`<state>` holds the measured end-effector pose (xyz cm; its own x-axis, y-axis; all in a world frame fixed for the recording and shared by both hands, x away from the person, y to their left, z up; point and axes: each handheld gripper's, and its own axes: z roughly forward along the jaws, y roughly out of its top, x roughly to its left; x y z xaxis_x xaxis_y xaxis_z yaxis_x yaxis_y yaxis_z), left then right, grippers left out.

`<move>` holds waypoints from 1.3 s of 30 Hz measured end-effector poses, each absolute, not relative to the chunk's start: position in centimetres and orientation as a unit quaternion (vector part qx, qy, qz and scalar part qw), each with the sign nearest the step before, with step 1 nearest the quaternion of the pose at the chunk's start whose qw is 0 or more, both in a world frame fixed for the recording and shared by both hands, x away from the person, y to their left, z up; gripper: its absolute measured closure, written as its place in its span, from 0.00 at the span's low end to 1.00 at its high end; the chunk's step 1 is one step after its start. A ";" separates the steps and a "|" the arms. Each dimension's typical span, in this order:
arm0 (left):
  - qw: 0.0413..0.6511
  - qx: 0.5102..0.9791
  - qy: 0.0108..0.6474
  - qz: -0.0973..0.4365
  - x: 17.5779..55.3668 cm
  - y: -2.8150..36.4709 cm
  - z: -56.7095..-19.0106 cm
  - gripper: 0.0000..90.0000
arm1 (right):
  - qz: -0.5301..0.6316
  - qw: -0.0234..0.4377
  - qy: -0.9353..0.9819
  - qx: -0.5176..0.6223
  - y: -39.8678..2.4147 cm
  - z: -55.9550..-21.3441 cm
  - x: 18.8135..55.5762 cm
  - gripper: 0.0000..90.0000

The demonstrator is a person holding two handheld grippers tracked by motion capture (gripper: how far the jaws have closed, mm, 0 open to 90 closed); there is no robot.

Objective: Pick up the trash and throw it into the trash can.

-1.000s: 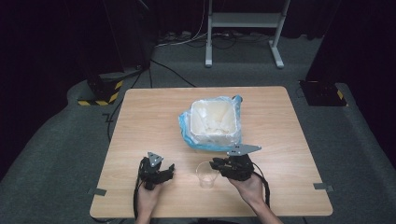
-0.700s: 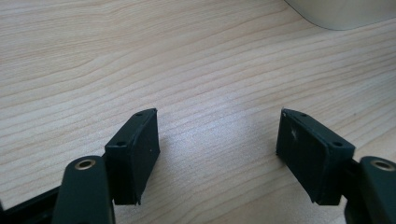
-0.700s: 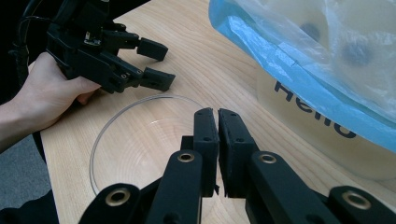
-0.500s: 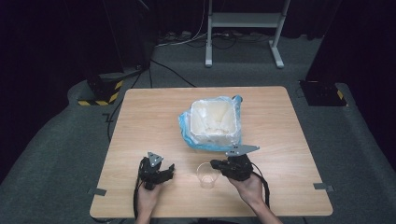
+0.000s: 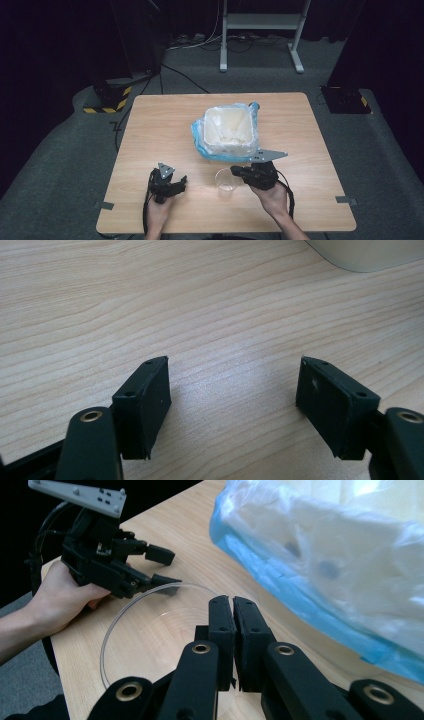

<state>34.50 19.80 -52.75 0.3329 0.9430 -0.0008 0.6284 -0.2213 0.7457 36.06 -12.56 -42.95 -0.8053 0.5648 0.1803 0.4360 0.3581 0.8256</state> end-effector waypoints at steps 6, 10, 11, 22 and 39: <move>0.334 0.745 0.527 0.236 34.5 19.8 -52.7 0.33 | 0.486 0.077 0.813 0.312 -13.6 -41.7 36.4 0.97; 0.334 0.745 0.527 0.236 34.5 19.8 -52.7 0.33 | 0.487 0.089 0.810 0.313 -14.1 -40.8 36.6 0.97; 0.333 0.745 0.527 0.235 34.5 19.8 -52.7 0.33 | 0.487 0.091 0.810 0.314 -14.3 -40.5 36.6 0.97; 0.334 0.745 0.527 0.235 34.5 19.8 -52.7 0.33 | 0.497 0.103 0.801 0.318 -15.4 -38.1 37.4 0.97; 0.334 0.745 0.527 0.235 34.5 19.8 -52.7 0.33 | 0.515 0.097 0.788 0.322 -16.3 -36.0 38.6 0.97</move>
<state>34.50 19.81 -52.74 0.3333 0.9428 -0.0012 0.6291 -0.2214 0.7451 38.55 -16.29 -36.02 -0.7733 0.6081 0.1796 0.4088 0.2616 0.8743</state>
